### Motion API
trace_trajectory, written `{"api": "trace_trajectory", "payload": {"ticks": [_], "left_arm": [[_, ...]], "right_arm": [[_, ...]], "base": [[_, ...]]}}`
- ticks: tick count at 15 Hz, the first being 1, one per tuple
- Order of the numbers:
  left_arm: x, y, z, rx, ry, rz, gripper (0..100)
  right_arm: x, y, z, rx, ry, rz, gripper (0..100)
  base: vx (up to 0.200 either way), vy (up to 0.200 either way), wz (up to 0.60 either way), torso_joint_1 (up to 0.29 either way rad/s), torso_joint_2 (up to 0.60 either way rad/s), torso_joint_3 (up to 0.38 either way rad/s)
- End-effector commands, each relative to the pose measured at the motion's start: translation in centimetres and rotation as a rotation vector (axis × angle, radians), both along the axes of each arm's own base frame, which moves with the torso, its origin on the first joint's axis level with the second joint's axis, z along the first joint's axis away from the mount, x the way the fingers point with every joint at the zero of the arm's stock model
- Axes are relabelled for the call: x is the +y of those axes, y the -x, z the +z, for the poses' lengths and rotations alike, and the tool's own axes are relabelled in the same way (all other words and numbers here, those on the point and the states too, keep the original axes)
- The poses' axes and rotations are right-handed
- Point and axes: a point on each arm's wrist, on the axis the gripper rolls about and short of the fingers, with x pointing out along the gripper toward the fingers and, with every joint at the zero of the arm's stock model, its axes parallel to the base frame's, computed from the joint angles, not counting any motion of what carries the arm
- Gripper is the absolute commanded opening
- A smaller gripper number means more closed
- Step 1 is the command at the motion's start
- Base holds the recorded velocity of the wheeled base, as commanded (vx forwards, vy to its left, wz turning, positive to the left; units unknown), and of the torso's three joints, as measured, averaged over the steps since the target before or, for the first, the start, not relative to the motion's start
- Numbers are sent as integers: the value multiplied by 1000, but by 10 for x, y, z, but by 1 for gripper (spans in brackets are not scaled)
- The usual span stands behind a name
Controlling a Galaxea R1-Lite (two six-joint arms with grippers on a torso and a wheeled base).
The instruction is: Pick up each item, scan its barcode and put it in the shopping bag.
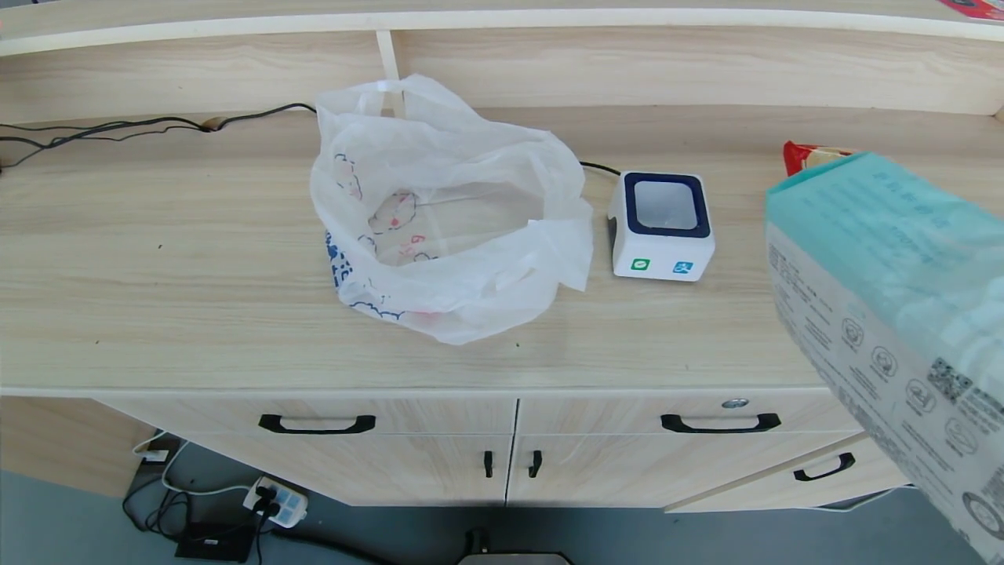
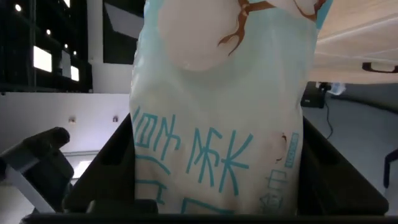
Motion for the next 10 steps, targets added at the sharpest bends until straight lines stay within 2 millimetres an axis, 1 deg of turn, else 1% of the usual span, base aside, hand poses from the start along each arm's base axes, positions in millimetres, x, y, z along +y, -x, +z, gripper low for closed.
{"api": "trace_trajectory", "payload": {"ticks": [1,3,5,6,8,10], "left_arm": [[0,0,0,1,0,1,100],[0,0,0,1,-1,1,100],[0,0,0,1,-1,1,100],[0,0,0,1,-1,1,100],[0,0,0,1,-1,1,100],[0,0,0,0,-3,1,100]], "right_arm": [[14,-16,2,102,-20,29,0],[25,-29,18,198,-134,44,0],[30,-33,32,260,-204,96,0],[36,-39,44,304,-249,137,0],[43,-47,48,358,-274,159,0],[50,-55,40,430,-272,167,0]], "base": [[0,0,0,0,0,0],[0,0,0,0,0,0],[0,0,0,0,0,0],[0,0,0,0,0,0],[0,0,0,0,0,0],[0,0,0,0,0,0]]}}
